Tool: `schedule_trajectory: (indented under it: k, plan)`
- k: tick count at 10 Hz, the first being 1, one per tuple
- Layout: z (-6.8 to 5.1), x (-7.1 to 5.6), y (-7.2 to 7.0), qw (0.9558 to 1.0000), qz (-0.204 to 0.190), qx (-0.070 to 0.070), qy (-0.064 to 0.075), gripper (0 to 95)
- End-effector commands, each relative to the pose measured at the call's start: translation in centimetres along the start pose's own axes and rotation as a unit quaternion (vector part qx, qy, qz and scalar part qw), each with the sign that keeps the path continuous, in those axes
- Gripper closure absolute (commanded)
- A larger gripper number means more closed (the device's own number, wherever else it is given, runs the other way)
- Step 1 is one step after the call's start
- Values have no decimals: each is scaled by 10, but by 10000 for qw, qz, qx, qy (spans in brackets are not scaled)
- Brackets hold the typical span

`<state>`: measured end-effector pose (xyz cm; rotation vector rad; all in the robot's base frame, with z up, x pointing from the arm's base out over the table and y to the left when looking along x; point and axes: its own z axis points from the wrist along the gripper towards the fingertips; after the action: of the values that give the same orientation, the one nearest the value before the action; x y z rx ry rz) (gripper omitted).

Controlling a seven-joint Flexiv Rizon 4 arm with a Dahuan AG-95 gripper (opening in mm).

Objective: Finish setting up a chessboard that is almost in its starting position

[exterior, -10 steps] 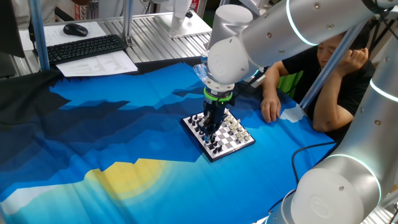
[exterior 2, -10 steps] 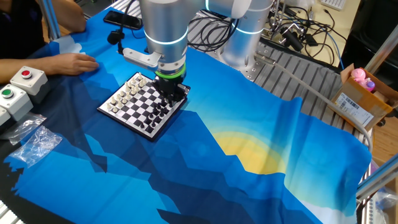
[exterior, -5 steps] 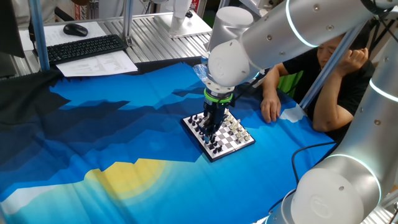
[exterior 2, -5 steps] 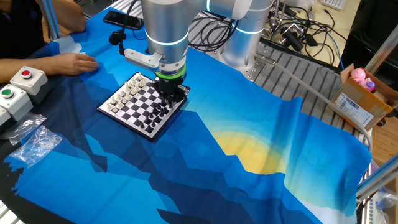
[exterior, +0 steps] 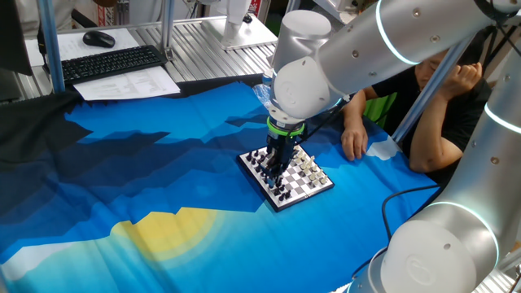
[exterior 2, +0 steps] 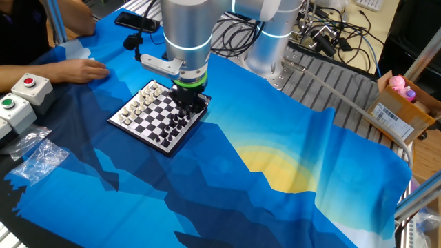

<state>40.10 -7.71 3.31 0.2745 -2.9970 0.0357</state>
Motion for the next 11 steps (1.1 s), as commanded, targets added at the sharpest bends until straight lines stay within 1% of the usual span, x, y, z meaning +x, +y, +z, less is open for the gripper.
schedule_trajectory:
  k: [1, 3, 4, 9, 11]
  plan:
    - [1, -1, 0, 10000, 9, 0, -7, 950]
    - [1, -1, 0, 10000, 7, 4, -14, 950]
    - [1, -1, 0, 10000, 10, 5, -15, 760]
    - [1, -1, 0, 10000, 22, -1, 0, 760]
    - [-6, 0, -1, 10000, 47, -24, 47, 760]
